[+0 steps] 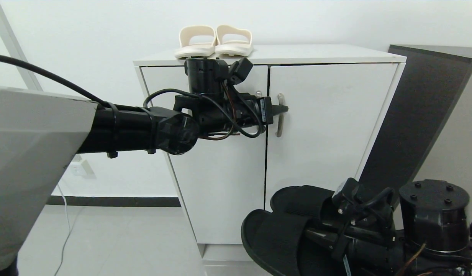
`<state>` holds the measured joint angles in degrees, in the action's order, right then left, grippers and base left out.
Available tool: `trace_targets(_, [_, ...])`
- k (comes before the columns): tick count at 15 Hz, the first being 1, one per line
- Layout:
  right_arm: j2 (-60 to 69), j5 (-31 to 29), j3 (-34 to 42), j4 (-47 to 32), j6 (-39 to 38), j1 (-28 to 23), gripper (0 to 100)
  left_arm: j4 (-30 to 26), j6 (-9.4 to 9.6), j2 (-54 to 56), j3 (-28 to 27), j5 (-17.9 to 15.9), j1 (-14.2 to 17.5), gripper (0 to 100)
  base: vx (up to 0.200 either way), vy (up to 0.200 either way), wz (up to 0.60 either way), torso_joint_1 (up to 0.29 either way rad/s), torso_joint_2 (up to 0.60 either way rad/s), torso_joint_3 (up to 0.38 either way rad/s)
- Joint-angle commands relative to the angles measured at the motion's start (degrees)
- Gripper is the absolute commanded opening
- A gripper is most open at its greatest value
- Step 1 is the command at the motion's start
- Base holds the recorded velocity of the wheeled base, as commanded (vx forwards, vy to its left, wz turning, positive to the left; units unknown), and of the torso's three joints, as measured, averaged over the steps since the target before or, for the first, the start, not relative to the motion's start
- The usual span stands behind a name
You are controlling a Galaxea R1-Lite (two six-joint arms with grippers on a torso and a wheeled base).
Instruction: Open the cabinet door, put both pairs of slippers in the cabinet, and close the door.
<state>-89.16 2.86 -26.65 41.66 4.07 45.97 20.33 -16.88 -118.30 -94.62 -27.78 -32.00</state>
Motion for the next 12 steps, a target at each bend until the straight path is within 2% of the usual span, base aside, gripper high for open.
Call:
trace_targets(1, [1.36,0.74,0.98,0.00,0.15,0.35,0,0.58,0.10,2.90,3.13,0.10,-0.52,0,0.000,0.000,0.00,0.000,0.00,0.000])
trace_targets(6, [3.47,2.76,2.39,-0.08,1.47,0.96,0,1.64,0.36,9.49,10.86,0.36,-2.63,0,0.000,0.000,0.00,0.000,0.00,0.000])
trace_targets(9, [3.47,2.67,2.48,-0.08,1.73,1.05,0,5.42,0.36,13.00,17.02,0.54,-2.54,0,0.000,0.000,0.00,0.000,0.00,0.000])
trace_targets(12, [3.29,2.67,2.57,-0.08,2.52,1.49,0,8.14,0.27,14.15,19.30,0.54,-0.78,0,0.000,0.000,0.00,0.000,0.00,0.000])
